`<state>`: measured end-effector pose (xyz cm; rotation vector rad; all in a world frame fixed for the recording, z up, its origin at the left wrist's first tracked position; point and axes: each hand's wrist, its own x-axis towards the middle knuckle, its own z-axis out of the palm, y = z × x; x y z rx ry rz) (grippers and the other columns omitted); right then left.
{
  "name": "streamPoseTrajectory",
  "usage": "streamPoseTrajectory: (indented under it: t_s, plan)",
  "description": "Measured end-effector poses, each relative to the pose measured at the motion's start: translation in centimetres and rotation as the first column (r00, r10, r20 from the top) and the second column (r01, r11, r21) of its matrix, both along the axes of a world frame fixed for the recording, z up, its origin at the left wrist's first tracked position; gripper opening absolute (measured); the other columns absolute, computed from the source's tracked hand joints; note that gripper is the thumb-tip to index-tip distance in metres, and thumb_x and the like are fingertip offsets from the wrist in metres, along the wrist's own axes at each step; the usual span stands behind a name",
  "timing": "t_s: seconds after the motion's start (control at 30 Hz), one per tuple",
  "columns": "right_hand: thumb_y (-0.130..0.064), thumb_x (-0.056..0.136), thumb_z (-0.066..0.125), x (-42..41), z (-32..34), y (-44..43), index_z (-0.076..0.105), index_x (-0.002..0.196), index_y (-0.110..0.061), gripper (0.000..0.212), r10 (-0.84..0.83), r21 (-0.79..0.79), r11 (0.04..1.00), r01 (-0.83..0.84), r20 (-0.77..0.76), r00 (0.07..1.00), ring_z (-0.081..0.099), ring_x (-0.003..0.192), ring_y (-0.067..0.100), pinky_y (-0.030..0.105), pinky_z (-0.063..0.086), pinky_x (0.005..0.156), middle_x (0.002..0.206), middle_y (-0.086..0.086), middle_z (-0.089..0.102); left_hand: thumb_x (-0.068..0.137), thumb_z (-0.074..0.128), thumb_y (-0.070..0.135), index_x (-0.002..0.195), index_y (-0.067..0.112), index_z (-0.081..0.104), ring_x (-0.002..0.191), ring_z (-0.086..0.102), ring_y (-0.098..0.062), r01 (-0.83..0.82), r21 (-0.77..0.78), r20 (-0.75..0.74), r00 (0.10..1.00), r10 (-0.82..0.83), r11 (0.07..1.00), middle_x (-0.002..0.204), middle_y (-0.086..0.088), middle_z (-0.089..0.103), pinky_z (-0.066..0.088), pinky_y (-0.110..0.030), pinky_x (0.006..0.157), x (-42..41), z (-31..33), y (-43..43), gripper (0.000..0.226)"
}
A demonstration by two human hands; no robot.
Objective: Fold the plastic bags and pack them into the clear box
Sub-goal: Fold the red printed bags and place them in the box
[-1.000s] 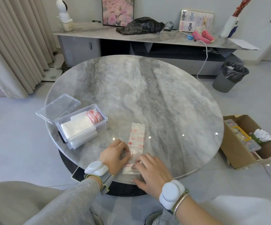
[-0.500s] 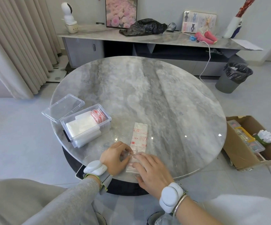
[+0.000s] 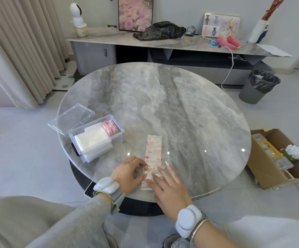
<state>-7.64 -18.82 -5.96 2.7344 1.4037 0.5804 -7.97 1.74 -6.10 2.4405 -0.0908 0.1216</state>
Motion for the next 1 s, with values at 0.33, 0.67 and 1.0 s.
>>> streamPoseTrajectory:
  t_s: [0.33, 0.67, 1.0]
  plan:
    - [-0.02, 0.069, 0.079, -0.4, -0.4, 0.1, 0.059, 0.128, -0.021, 0.062, -0.04, 0.066, 0.996, 0.066, -0.344, 0.938, 0.058, 0.12, 0.017, 0.028, 0.044, 0.102, 0.136, 0.007, 0.056, 0.082, 0.071, 0.029, 0.106, 0.031, 0.064, 0.077, 0.051, 0.009, 0.004, -0.005, -0.007, 1.0, -0.004, 1.0, 0.101, 0.021, 0.054, 0.045, -0.013, 0.07, 0.0, 0.0, 0.1, 0.026]
    - [-0.013, 0.056, 0.08, 1.1, -0.6, 0.3, 0.071, 0.111, -0.009, 0.056, 0.125, -0.001, 0.992, -0.127, -0.182, 0.975, 0.066, 0.107, 0.021, 0.032, 0.054, 0.091, 0.115, 0.009, 0.069, 0.083, 0.067, 0.022, 0.107, 0.033, 0.062, 0.079, 0.057, 0.002, -0.01, -0.05, -0.016, 1.0, 0.009, 0.999, 0.099, 0.021, 0.059, 0.052, -0.022, 0.07, -0.4, 0.3, 0.1, 0.027]
    - [-0.029, 0.087, 0.039, 0.5, 4.3, 0.9, 0.067, 0.103, -0.024, 0.033, -0.105, 0.245, 0.915, 0.32, -0.621, 0.777, 0.054, 0.06, 0.013, 0.023, 0.041, 0.053, 0.07, -0.006, 0.065, 0.068, 0.053, 0.026, 0.12, 0.039, 0.057, 0.111, 0.044, 0.004, 0.071, -0.054, -0.104, 0.992, -0.076, 0.996, 0.117, 0.02, 0.044, 0.036, -0.014, 0.095, -2.0, 1.6, 0.9, 0.054]
